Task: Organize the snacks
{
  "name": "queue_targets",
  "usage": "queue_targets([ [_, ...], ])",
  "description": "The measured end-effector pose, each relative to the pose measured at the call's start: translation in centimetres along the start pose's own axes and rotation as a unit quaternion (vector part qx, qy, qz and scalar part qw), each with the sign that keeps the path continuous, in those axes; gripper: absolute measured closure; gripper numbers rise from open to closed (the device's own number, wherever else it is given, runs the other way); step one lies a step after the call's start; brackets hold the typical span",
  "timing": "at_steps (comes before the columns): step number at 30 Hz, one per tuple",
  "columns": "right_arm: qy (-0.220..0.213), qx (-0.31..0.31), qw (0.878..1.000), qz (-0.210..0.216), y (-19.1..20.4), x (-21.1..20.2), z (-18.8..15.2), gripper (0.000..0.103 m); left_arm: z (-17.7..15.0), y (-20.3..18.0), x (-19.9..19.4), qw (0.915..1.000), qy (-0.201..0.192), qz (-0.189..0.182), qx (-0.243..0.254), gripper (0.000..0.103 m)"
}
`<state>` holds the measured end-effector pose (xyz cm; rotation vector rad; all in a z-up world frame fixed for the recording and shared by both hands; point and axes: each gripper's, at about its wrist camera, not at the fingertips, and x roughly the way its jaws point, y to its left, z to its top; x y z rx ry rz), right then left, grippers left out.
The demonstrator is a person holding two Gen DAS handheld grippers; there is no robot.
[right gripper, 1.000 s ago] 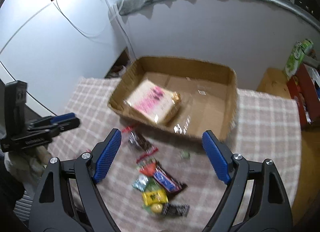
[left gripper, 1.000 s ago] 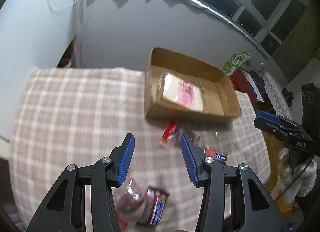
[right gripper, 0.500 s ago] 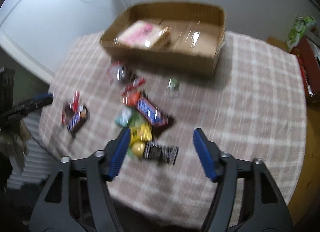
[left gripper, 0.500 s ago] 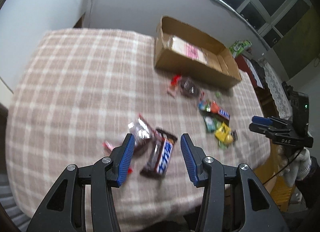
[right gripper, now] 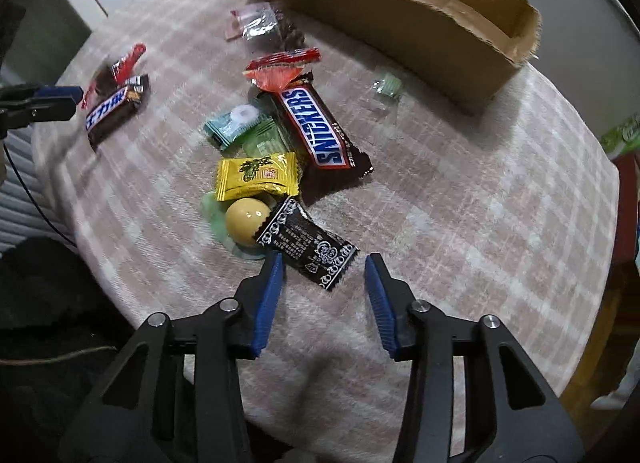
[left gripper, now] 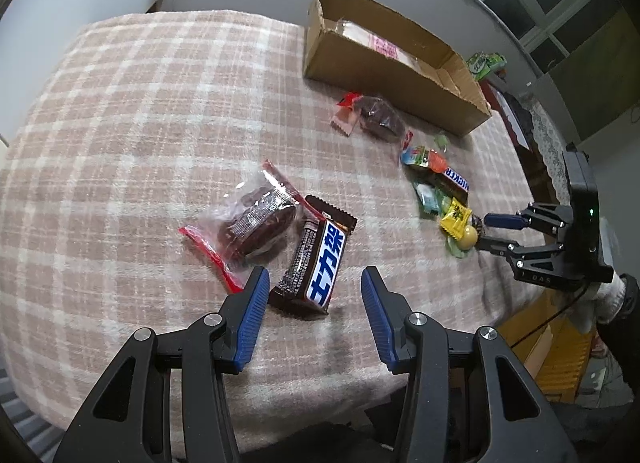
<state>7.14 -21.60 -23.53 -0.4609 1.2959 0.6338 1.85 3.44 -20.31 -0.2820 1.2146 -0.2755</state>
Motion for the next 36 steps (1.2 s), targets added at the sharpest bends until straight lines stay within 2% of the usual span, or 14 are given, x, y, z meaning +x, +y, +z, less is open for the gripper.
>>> queue_targets([
  [17,-0.001,-0.008,1.000,0.013,-0.3,1.1,3.5,0.062,0.7,-0.5,3.1,0.9990,0.026,0.021,0.030,0.057],
  [27,-0.001,-0.019,1.000,0.023,-1.8,1.2,5.5,0.062,1.3,-1.1,3.6,0.9975,0.022,0.037,0.056,0.057],
  [31,-0.004,-0.025,0.999,0.034,-1.4,1.8,6.4,0.063,1.5,-1.3,3.8,0.9971,0.020,0.042,0.060,0.065],
  [36,-0.008,-0.014,0.999,0.044,-1.7,1.8,7.3,0.074,1.5,-0.7,3.6,0.9979,0.014,0.036,0.051,0.075],
])
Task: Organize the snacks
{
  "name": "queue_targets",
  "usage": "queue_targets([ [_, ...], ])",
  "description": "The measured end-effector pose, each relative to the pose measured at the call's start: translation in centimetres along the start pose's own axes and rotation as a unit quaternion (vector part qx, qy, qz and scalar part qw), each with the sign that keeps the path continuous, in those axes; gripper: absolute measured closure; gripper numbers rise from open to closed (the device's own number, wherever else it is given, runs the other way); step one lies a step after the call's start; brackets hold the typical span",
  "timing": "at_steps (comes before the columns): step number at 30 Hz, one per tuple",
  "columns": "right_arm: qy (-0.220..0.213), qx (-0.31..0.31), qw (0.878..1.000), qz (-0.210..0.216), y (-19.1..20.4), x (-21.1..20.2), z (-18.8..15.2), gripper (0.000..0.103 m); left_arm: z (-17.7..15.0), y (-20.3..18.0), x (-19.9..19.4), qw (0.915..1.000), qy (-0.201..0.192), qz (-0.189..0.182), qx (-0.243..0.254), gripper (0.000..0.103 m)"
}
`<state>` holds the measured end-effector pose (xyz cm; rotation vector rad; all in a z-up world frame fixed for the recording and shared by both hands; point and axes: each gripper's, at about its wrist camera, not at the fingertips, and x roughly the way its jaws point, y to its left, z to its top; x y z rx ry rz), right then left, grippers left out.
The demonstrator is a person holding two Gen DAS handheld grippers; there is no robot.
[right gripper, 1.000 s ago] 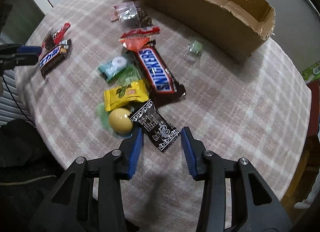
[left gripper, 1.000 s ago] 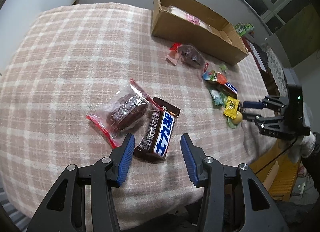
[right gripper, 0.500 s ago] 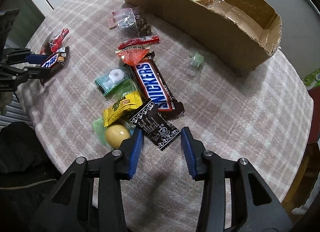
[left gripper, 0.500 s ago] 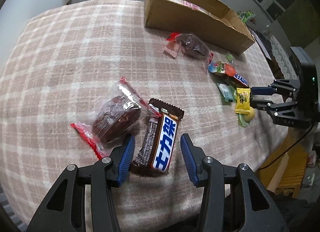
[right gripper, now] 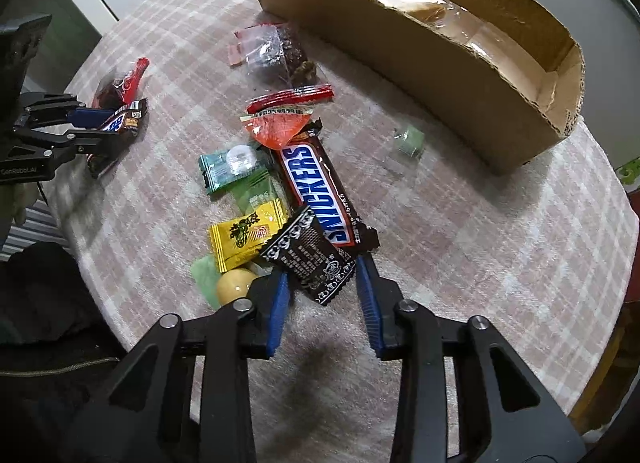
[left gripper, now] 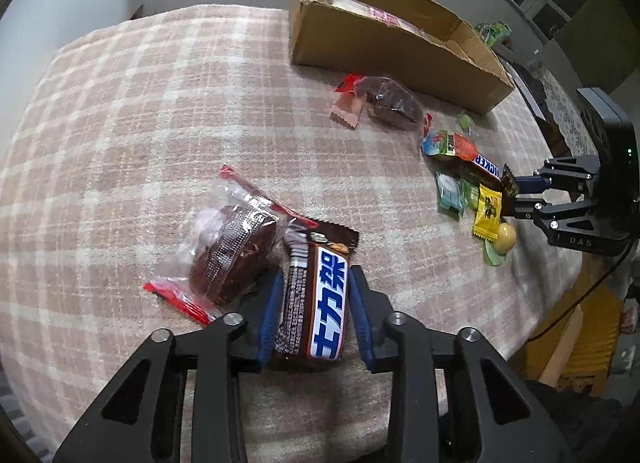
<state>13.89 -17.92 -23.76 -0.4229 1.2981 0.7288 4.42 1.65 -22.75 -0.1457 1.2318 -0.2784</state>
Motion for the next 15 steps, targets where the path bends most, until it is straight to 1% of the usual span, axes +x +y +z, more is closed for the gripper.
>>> queue_targets([
  [2,-0.004,0.013,1.000,0.008,-0.8,-0.5,0.2,0.082,-0.1,0.0,0.0,1.0000,-0.001,-0.001,0.000,0.075],
  [5,-0.009,0.037,0.999,0.018,-1.8,-0.5,0.4,0.087,-0.1,0.1,0.0,1.0000,-0.003,-0.005,-0.002,0.075],
  [7,-0.012,0.046,0.999,0.016,-2.4,-0.6,0.4,0.092,-0.1,0.2,-0.1,0.9999,-0.003,-0.009,-0.005,0.075],
  [12,-0.025,0.057,0.998,0.021,-3.0,-1.0,0.3,0.094,-0.2,0.3,-0.2,0.9998,-0.008,-0.014,-0.012,0.075],
  [15,-0.035,0.069,0.997,0.027,-2.0,-0.8,-1.1,0.094,-0.3,0.7,-0.7,0.9994,-0.010,-0.024,-0.021,0.075],
])
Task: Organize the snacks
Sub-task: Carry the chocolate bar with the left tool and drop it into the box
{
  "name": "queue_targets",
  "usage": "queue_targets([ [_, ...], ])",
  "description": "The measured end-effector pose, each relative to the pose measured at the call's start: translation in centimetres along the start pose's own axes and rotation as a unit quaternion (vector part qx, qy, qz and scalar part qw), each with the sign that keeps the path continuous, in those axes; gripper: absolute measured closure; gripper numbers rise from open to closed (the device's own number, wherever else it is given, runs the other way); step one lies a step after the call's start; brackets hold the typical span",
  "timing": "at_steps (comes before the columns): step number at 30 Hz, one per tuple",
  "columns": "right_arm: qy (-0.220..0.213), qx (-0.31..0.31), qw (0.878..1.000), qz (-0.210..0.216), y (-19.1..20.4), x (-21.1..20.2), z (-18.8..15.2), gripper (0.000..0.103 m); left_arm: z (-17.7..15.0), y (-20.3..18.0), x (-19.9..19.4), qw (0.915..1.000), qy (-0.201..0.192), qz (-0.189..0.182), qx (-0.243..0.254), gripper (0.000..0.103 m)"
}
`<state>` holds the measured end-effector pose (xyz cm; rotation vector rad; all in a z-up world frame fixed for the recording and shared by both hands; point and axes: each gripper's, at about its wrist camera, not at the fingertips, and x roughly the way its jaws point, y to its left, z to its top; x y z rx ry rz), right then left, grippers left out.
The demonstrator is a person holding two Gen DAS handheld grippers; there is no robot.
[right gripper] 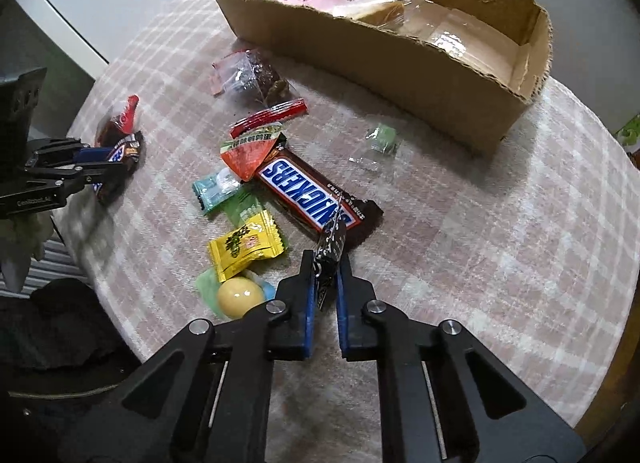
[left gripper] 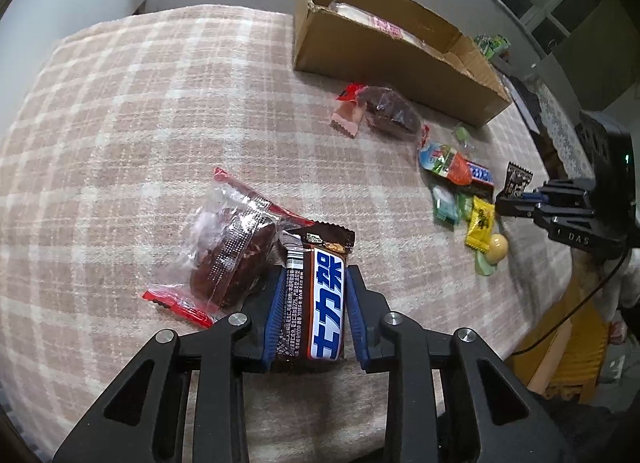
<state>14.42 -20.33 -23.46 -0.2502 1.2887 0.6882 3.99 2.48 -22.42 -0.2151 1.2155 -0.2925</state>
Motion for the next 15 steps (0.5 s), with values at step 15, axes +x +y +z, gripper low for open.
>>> queue_targets([
  [15,-0.064,0.058,0.996,0.019,-1.4,-5.8,-1.4,0.094,2.4,-1.5,-3.6,0.9984,-0.041,-0.038,0.002,0.075],
])
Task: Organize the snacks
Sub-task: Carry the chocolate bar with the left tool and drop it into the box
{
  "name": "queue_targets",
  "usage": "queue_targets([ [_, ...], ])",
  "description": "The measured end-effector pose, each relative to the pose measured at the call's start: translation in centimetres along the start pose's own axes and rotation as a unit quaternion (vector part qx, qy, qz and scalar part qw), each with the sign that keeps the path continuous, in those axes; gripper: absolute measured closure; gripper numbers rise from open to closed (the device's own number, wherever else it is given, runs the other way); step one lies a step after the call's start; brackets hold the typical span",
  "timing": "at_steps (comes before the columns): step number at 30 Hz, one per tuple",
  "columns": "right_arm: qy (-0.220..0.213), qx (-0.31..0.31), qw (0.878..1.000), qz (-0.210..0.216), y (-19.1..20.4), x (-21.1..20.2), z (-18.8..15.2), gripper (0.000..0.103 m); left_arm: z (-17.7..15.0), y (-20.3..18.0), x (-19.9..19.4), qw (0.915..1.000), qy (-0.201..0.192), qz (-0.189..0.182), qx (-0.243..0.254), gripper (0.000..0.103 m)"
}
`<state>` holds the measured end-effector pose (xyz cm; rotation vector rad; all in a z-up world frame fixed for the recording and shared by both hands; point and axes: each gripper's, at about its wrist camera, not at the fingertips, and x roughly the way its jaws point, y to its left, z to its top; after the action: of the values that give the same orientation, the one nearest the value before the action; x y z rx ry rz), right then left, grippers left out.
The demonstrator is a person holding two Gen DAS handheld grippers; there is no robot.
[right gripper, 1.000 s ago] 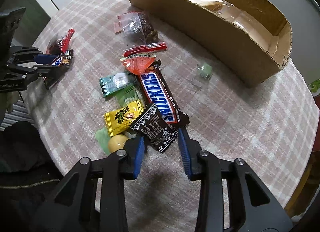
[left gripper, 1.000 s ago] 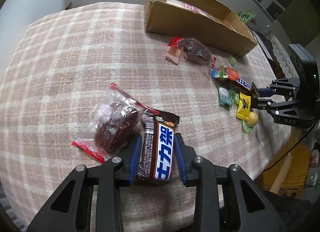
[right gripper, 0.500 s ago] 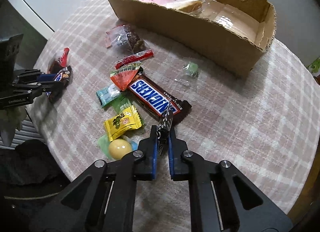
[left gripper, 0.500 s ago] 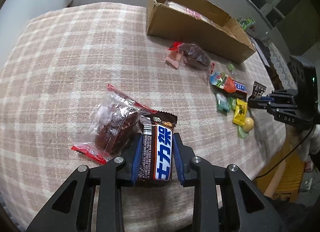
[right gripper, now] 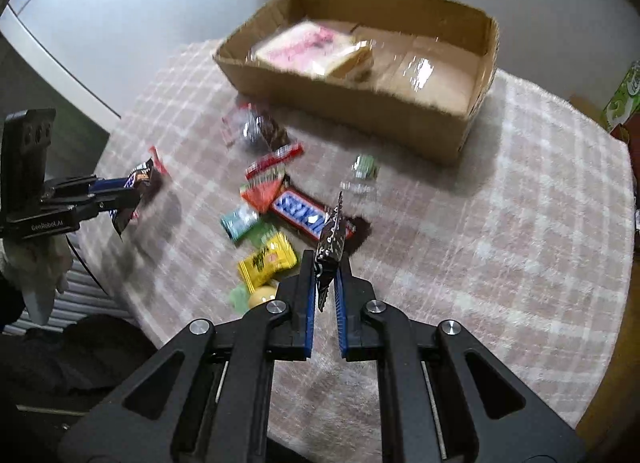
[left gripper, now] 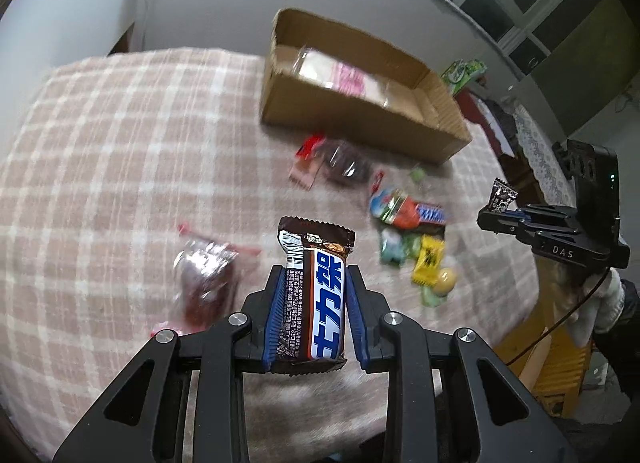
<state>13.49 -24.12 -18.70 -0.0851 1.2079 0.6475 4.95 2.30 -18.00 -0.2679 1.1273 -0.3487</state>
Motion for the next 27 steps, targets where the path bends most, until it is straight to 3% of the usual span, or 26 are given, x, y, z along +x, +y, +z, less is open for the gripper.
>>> queue_targets([
  [14,-0.056,0.005,0.998,-0.019,-0.8,-2.3,6.4,0.094,7.4,-3.5,1.3,0.9980,-0.040,-0.010,0.048,0.075],
  [27,-0.046,0.015,0.998,-0.048,-4.0,-0.6,10.2,0.094,13.5,-7.1,5.6,0.9957,-0.042,-0.016,0.081,0.075],
])
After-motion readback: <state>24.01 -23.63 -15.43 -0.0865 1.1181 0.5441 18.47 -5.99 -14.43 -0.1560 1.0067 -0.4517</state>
